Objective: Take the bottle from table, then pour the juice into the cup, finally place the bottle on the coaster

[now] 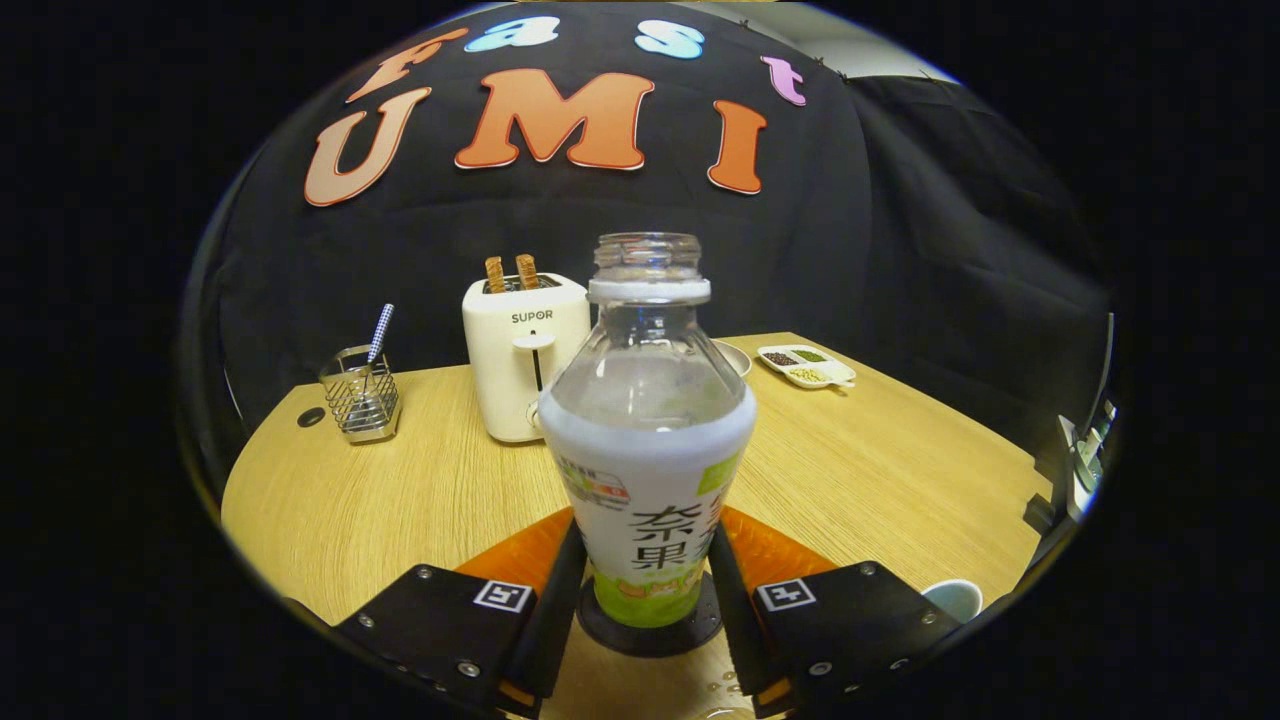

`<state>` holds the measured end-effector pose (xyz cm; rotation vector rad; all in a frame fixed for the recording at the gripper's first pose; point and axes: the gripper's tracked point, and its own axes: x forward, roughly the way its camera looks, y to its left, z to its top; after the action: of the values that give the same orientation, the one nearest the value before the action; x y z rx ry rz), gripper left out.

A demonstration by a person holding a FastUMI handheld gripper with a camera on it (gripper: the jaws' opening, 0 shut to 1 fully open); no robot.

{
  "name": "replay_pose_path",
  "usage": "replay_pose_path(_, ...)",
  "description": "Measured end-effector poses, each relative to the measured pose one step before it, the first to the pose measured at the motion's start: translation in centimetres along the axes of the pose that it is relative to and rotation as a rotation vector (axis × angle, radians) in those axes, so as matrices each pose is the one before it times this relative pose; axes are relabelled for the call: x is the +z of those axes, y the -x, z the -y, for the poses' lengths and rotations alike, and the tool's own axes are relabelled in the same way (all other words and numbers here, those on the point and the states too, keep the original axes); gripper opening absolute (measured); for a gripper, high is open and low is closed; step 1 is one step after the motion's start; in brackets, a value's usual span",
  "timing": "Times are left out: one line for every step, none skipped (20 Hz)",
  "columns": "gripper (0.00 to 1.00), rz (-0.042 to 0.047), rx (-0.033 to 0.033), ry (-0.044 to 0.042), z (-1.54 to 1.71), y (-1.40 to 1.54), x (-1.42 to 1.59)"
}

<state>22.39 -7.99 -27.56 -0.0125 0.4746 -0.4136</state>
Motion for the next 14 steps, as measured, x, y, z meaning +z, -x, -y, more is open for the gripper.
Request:
replay_pose_path(0.68, 0.00425, -0.00071, -0.00605, 0.03, 0.055, 0.164)
replay_pose_path(0.68, 0.00308, -0.00295, -0.00553, 0.129, 0.193, 0.163)
replay_pose_path(0.73, -0.0001, -0.00442, -0.00315, 0.234, 0.118, 0.122)
replay_pose_path(0.77, 0.00146, -0.00225, -0.00153, 0.187, 0.248, 0.185)
replay_pose_path(0.86, 0.003, -0.0031, -0.00037, 0.173, 0.337, 0.21)
replay_pose_path(0.89, 0.00802, 0.0011, -0.00217, 0.1, 0.415, 0.473)
replay_pose_path(0.95, 0.01114, -0.00137, -0.00523, 0.281, 0.494, 0.549)
replay_pose_path(0.96, 0.01222, -0.00216, -0.00703, 0.333, 0.579, 0.689)
replay_pose_path(0.97, 0.01567, 0.00476, -0.01296, 0.205, 0.582, 0.675)
replay_pose_path(0.97, 0.01124, 0.01248, -0.01693, 0.063, 0.682, 0.689)
replay_pose_path(0.97, 0.01345, 0.01308, -0.01938, 0.151, 0.767, 0.83)
replay_pose_path(0.97, 0.01275, 0.01131, -0.01609, 0.21, 0.873, 0.843)
replay_pose_path(0.97, 0.00441, 0.01553, -0.01234, 0.134, 0.951, 0.669)
replay_pose_path(0.97, -0.00077, 0.00608, -0.00493, 0.229, 0.985, 0.6)
